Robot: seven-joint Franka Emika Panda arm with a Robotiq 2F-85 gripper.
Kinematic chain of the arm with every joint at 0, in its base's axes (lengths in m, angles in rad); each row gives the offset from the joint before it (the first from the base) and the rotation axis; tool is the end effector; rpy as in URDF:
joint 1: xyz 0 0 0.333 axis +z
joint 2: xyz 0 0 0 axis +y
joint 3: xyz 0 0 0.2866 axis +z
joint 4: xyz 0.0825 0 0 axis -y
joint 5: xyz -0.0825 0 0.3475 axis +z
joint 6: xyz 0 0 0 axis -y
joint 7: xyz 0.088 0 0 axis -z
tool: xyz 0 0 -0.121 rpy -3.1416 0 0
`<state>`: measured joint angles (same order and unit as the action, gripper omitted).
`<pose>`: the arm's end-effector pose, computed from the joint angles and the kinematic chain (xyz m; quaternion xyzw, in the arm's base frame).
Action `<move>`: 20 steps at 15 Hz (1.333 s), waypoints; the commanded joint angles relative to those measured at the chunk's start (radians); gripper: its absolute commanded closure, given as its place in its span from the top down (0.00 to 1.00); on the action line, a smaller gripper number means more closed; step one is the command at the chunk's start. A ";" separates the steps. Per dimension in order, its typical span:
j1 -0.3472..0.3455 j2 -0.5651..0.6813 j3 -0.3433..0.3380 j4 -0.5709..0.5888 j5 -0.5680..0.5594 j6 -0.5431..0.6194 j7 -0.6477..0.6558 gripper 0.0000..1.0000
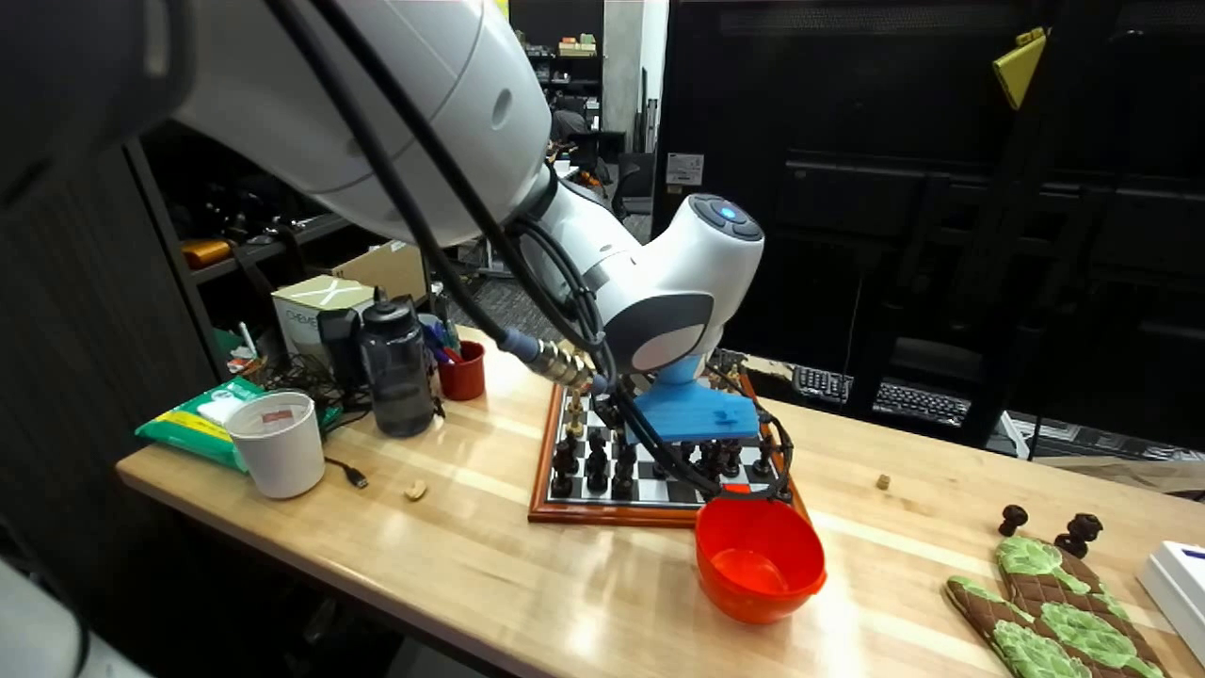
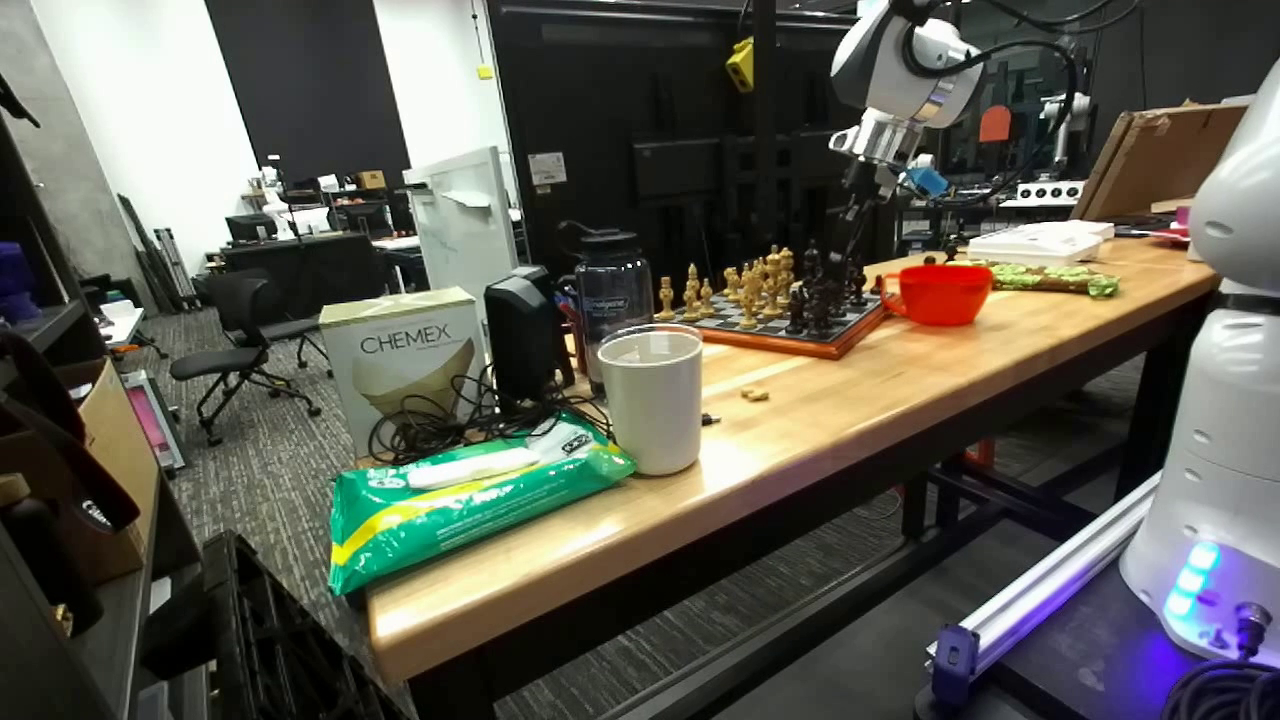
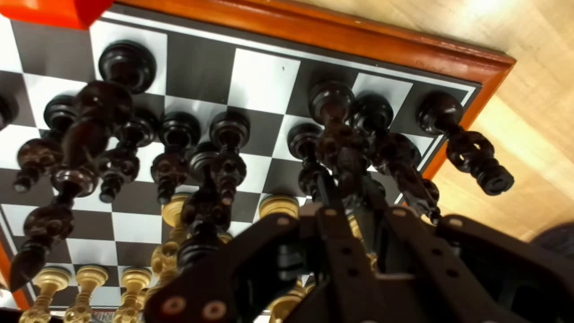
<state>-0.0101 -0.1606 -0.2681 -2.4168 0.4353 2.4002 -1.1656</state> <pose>0.4467 -0.1200 0.3648 -0.9406 -0.2825 -0.1652 0.0907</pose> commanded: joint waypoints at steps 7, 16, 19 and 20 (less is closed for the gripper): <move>-0.039 0.023 0.019 0.051 0.010 -0.065 -0.034 0.51; -0.057 0.007 0.019 0.071 0.015 -0.091 -0.030 1.00; -0.069 -0.004 0.015 0.086 0.014 -0.089 -0.026 1.00; -0.073 -0.005 0.012 0.091 0.016 -0.087 -0.028 1.00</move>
<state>-0.0602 -0.1385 -0.2605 -2.3358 0.4353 2.3305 -1.1738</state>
